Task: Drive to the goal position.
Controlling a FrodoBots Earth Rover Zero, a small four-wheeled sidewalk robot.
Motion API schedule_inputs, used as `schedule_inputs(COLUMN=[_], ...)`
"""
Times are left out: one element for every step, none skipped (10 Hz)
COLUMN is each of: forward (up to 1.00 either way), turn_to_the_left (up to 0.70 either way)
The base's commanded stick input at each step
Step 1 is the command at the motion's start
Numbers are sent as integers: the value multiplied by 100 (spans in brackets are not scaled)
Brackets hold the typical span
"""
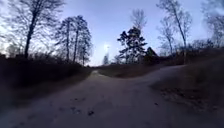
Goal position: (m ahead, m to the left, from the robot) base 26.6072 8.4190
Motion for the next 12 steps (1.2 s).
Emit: schedule_inputs(forward=[85,85,85,85,85,85,85,85,85,85,85,85], turn_to_the_left=[0,0,0,0,0,0,0,0,0,0,0,0])
